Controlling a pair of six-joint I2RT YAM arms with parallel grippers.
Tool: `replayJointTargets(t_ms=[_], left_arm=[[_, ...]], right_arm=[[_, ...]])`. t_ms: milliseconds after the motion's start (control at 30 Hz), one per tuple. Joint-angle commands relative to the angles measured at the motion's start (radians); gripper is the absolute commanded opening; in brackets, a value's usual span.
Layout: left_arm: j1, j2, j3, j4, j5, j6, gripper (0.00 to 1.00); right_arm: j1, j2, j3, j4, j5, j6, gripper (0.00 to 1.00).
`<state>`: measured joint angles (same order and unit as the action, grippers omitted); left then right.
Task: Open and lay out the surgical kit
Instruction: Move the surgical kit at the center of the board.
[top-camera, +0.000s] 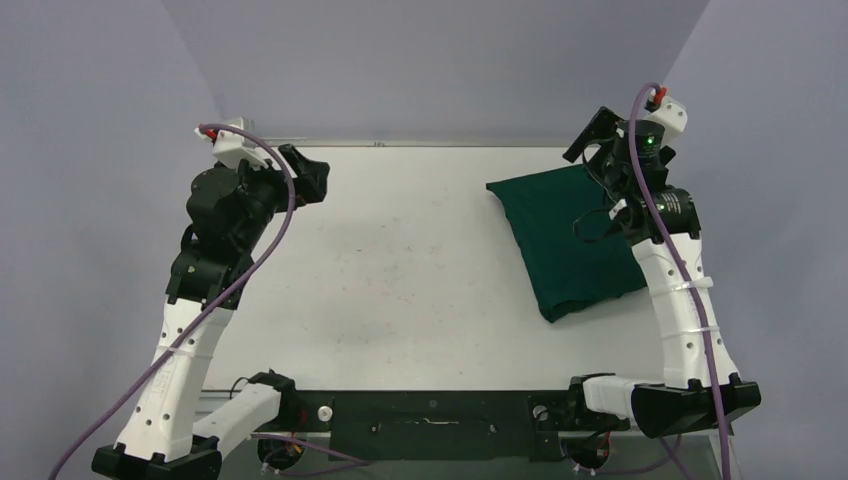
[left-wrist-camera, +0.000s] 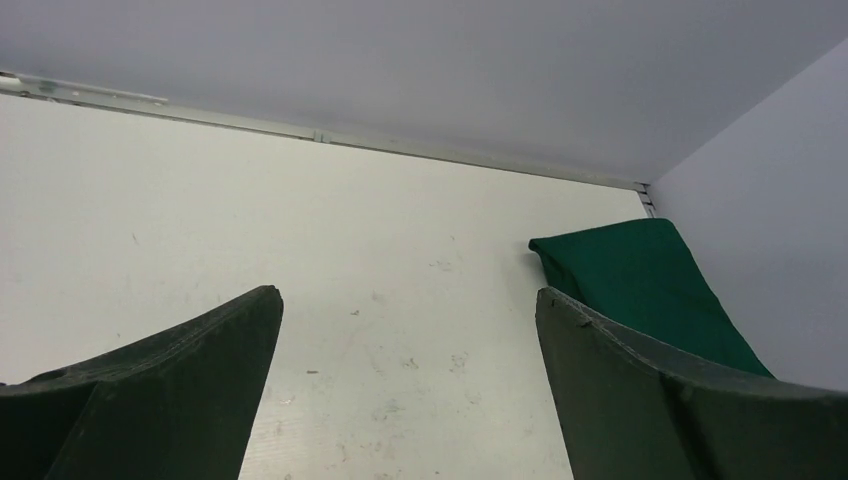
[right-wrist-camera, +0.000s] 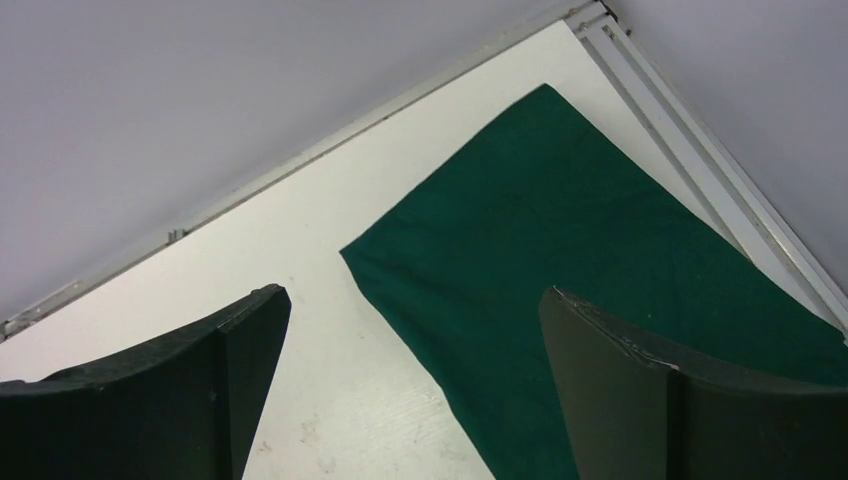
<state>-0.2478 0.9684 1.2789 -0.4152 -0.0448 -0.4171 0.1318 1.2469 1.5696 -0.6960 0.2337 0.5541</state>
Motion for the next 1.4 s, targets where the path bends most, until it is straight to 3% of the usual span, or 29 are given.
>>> replayJointTargets(t_ms=[0, 133, 300, 400, 467, 733, 933, 1200, 1367], left_arm=[[-0.002, -0.010, 0.011, 0.088, 0.040, -0.053, 0.96], [-0.002, 0.001, -0.007, 0.088, 0.024, -0.087, 0.96], [0.000, -0.034, -0.110, 0.112, -0.049, -0.178, 0.96], [0.017, -0.056, -0.176, 0.198, 0.100, -0.107, 0.96], [0.024, -0.041, -0.199, 0.241, 0.145, -0.102, 0.96], [0.052, 0.360, 0.037, 0.214, 0.525, -0.142, 0.96], [-0.011, 0.582, 0.159, 0.324, 0.569, -0.211, 0.96], [-0.047, 0.809, 0.294, 0.435, 0.608, -0.284, 0.99], [-0.045, 0.830, 0.302, 0.363, 0.625, -0.254, 0.99]], right_arm=[[-0.004, -0.013, -0.016, -0.028, 0.079, 0.037, 0.93], [-0.019, -0.018, -0.045, -0.052, 0.121, 0.082, 0.95], [-0.046, 0.011, -0.036, -0.083, 0.057, 0.081, 0.96], [-0.066, 0.041, -0.014, -0.132, 0.039, 0.088, 1.00], [-0.087, 0.062, 0.002, -0.175, 0.031, 0.092, 0.90], [-0.250, 0.137, -0.053, -0.313, -0.026, 0.116, 0.90], [-0.364, 0.097, -0.129, -0.369, 0.044, 0.160, 0.90], [-0.440, 0.053, -0.332, -0.339, -0.128, 0.205, 0.90], [-0.489, 0.064, -0.436, -0.307, -0.213, 0.256, 0.90]])
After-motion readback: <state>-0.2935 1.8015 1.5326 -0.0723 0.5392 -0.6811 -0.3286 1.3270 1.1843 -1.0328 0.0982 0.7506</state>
